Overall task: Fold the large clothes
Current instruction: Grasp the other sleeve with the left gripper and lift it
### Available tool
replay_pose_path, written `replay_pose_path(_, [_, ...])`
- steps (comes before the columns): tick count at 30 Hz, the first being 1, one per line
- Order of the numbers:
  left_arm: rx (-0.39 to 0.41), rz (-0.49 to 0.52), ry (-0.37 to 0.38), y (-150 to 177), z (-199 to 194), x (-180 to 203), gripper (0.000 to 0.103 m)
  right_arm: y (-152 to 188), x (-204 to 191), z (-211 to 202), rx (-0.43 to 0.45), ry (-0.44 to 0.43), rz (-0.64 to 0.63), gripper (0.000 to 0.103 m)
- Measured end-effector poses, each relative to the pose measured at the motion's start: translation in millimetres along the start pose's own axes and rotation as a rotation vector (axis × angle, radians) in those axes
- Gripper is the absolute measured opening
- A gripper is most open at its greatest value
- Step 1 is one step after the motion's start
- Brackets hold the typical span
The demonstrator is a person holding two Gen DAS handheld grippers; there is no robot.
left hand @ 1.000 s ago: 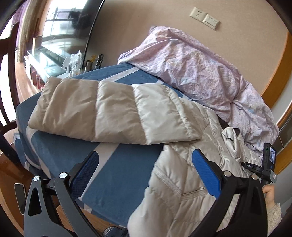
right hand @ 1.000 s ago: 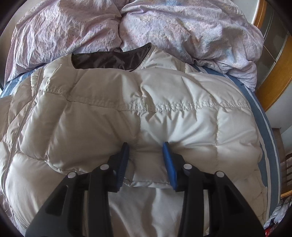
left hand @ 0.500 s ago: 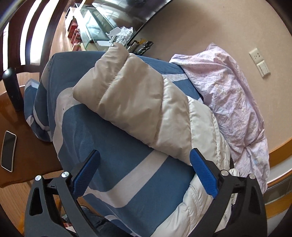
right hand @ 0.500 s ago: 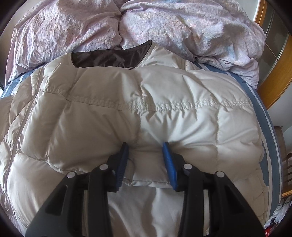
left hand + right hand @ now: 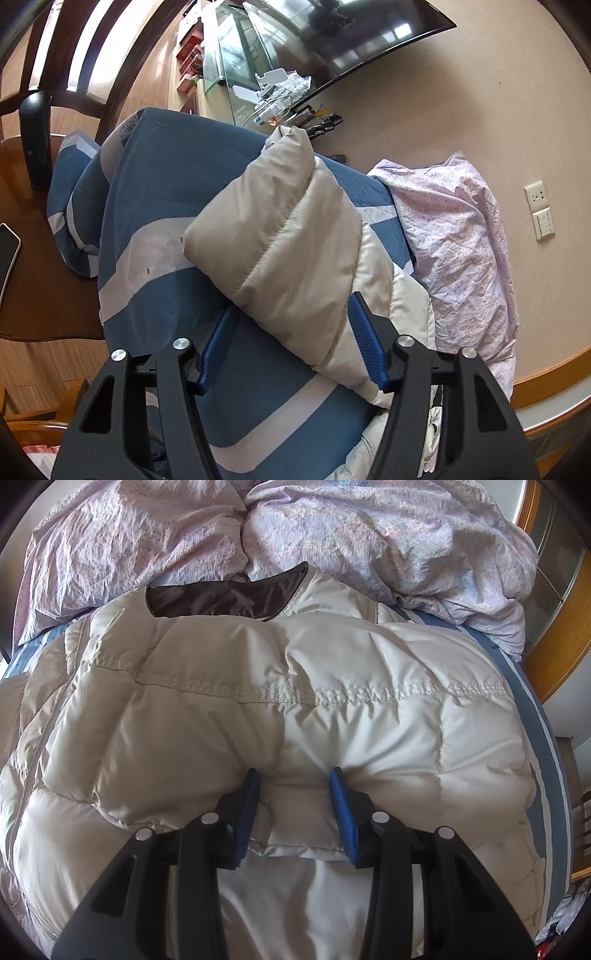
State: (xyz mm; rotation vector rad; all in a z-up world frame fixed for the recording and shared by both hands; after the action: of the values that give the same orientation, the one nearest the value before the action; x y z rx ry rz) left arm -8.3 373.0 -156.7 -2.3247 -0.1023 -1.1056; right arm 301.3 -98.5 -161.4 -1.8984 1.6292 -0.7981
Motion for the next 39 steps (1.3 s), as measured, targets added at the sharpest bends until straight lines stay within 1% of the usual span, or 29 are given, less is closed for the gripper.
replay_pose_path(1, [0.001, 0.000, -0.006, -0.7, 1.1, -1.2, 0.050, 0.0, 0.0, -0.1, 0.000, 0.000, 0.000, 0.041])
replay_pose_path(2, [0.002, -0.002, -0.013, -1.1, 2.0, -2.5, 0.047, 0.1, 0.4, -0.2, 0.000, 0.001, 0.000, 0.041])
replay_pose_path(4, [0.003, -0.005, -0.026, -3.1, 3.8, -5.9, 0.034, 0.0, 0.3, -0.2, 0.001, -0.001, -0.001, 0.041])
replay_pose_path(5, [0.006, -0.010, -0.026, -4.4, 4.5, -7.5, 0.029, -0.1, -0.1, -0.1, 0.001, -0.002, -0.001, 0.041])
replay_pose_path(6, [0.009, -0.010, -0.028, -6.0, 5.3, -9.1, 0.022, 0.0, 0.0, -0.2, 0.001, -0.001, 0.000, 0.041])
replay_pose_path(7, [0.009, -0.008, -0.028, -7.8, 6.5, -10.0, 0.018, 0.1, 0.0, -0.3, 0.000, 0.000, 0.000, 0.041])
replay_pose_path(10, [0.019, 0.007, -0.016, -13.3, 8.7, -8.4, 0.011, 0.2, 0.3, -0.6, 0.001, 0.000, 0.000, 0.041])
replay_pose_path(13, [0.040, 0.045, 0.002, -19.3, 6.5, 4.0, 0.010, 0.1, 0.2, -0.1, 0.001, -0.003, 0.000, 0.041])
replay_pose_path(16, [0.077, 0.098, 0.041, -27.1, -1.0, 28.0, 0.009, -0.3, 0.1, 0.9, -0.001, -0.006, -0.001, 0.041])
replay_pose_path(21, [0.128, 0.187, 0.137, -38.0, -16.1, 79.7, 0.009, 0.0, 0.5, 0.9, -0.001, -0.014, 0.003, 0.041])
replay_pose_path(25, [0.155, 0.292, 0.230, -34.3, -31.0, 130.8, 0.009, 0.0, 1.7, 1.3, -0.004, -0.020, 0.009, 0.041])
replay_pose_path(28, [0.164, 0.379, 0.318, -20.5, -46.1, 172.6, 0.008, 0.0, 2.7, 1.3, -0.007, -0.025, 0.016, 0.041])
replay_pose_path(31, [0.149, 0.454, 0.415, 1.7, -62.1, 209.8, 0.008, -0.2, 3.1, 1.5, -0.010, -0.031, 0.025, 0.042])
replay_pose_path(33, [0.124, 0.498, 0.475, 20.5, -70.4, 232.3, 0.008, -0.1, 3.9, 1.7, -0.011, -0.035, 0.030, 0.042])
replay_pose_path(39, [0.020, 0.617, 0.624, 85.7, -85.6, 278.8, 0.008, -0.3, 5.2, 2.0, -0.017, -0.047, 0.045, 0.042])
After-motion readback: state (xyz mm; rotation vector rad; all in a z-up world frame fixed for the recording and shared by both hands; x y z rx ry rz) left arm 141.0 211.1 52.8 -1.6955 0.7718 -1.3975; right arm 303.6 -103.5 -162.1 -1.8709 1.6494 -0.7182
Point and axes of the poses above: each gripper's, at about its wrist camera, not at the fingertips, and z roughly the way its jaws point, x to its right, y to its underside, the point moved 5 cm from there along z, roughly the way its jaws point, and after that the axes turned 15 degrees about x, right-handed, at the moved point
